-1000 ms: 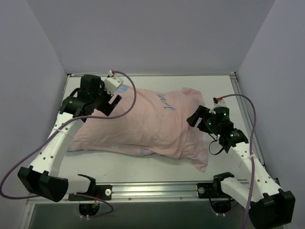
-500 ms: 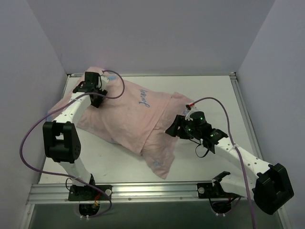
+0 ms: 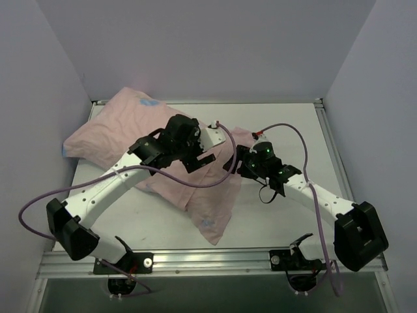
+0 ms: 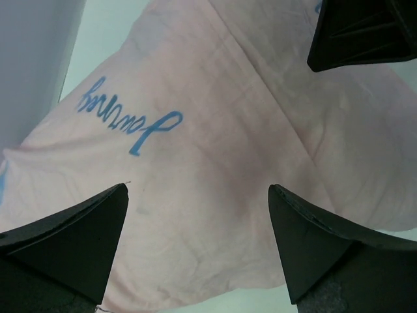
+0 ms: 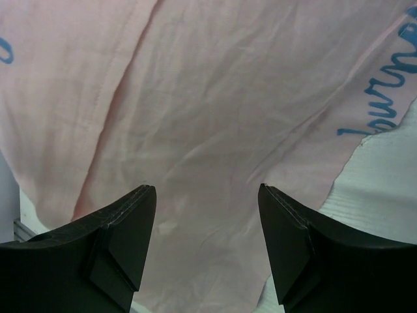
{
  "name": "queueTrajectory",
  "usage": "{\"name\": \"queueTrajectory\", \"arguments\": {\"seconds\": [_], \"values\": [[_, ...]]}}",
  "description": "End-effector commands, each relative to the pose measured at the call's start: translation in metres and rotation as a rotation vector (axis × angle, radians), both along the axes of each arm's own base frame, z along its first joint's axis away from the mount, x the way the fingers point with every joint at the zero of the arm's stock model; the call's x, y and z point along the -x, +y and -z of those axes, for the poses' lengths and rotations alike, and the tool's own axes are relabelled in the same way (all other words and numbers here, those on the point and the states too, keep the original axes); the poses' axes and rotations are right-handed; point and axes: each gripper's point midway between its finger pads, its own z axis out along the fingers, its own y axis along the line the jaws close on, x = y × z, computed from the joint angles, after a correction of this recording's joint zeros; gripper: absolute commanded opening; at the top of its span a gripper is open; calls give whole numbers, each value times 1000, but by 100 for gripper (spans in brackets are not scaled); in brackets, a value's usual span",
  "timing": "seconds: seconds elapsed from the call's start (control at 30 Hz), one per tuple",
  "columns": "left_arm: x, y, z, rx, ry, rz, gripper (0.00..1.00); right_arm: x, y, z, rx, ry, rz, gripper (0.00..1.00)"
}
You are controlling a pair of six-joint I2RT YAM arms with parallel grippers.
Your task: Remove the pillowcase from the pillow
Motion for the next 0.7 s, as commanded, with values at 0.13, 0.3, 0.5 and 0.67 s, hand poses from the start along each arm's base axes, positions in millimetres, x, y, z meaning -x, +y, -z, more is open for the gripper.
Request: {"name": "queueTrajectory", "arguments": {"seconds": [0.13, 0.3, 0.5, 0.67], "values": [[-24, -25, 80, -176, 81, -96, 88, -20, 9, -14, -80, -39, 56, 65], [-27, -32, 95, -170, 96, -91, 60, -20, 17, -7, -99, -19, 34, 65], [-45, -10, 61, -61, 79, -180, 30, -21, 23, -6, -113, -18, 25, 64], [-61, 14, 51, -10, 73, -242, 20, -24, 37, -13, -122, -37, -7, 63]]}}
